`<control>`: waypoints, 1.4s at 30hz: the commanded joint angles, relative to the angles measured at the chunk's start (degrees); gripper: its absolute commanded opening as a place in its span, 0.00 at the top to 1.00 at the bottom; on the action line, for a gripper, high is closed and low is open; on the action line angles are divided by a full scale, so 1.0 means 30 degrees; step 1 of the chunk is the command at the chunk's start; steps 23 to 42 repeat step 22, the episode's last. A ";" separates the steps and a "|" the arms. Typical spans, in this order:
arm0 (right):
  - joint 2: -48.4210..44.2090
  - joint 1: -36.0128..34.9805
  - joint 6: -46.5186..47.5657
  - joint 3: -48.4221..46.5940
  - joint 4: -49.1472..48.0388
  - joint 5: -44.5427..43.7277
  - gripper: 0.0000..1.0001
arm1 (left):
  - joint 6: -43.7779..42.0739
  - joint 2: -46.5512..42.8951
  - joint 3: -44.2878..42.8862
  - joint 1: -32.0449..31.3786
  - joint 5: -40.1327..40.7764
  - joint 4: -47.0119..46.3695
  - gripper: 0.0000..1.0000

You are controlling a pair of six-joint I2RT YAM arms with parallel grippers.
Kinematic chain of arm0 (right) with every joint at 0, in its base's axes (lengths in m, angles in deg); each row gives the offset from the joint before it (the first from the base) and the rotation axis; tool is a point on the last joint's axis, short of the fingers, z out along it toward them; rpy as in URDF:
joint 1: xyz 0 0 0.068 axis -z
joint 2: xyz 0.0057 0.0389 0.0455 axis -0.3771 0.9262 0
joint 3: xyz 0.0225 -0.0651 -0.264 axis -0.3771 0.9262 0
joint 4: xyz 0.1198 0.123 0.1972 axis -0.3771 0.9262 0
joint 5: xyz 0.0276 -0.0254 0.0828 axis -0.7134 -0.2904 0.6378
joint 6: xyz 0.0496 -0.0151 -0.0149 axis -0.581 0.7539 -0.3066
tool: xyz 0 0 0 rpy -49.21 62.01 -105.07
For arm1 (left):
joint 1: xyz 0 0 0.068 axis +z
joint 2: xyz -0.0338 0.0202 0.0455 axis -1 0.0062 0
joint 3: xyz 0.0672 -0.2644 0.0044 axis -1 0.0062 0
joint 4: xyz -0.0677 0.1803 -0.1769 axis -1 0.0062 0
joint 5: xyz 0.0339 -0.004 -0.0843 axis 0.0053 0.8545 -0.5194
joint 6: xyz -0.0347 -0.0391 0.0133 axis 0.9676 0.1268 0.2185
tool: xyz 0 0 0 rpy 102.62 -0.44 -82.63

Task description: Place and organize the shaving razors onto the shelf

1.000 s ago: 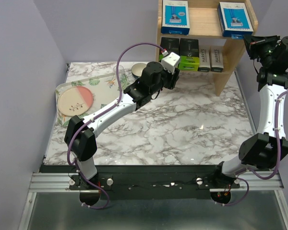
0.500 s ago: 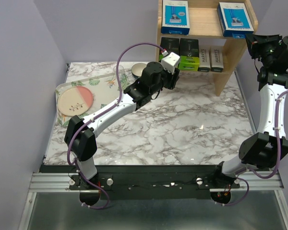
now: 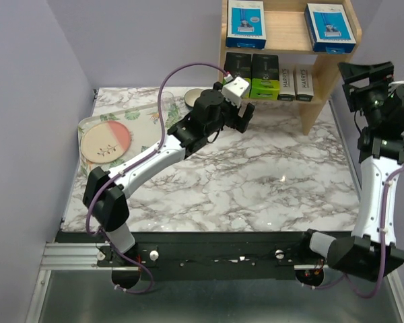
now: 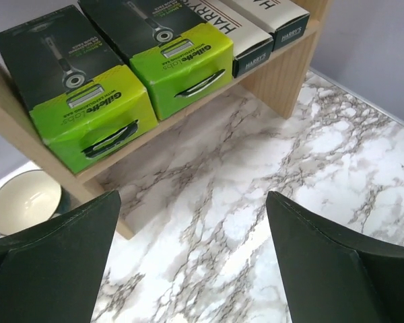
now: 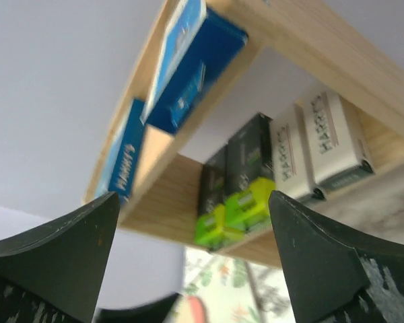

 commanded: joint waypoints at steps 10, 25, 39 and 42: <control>-0.3737 -0.0958 1.6686 0.7018 0.8581 0.4476 0.00 | -0.2870 -0.7079 0.6206 0.2788 -0.2016 0.1987 0.02; -0.4649 -0.1046 1.7626 0.1108 1.2885 0.3669 0.00 | -0.0460 -1.0595 0.9080 0.7013 -0.3805 0.2751 0.01; -0.4649 -0.1046 1.7626 0.1108 1.2885 0.3669 0.00 | -0.0460 -1.0595 0.9080 0.7013 -0.3805 0.2751 0.01; -0.4649 -0.1046 1.7626 0.1108 1.2885 0.3669 0.00 | -0.0460 -1.0595 0.9080 0.7013 -0.3805 0.2751 0.01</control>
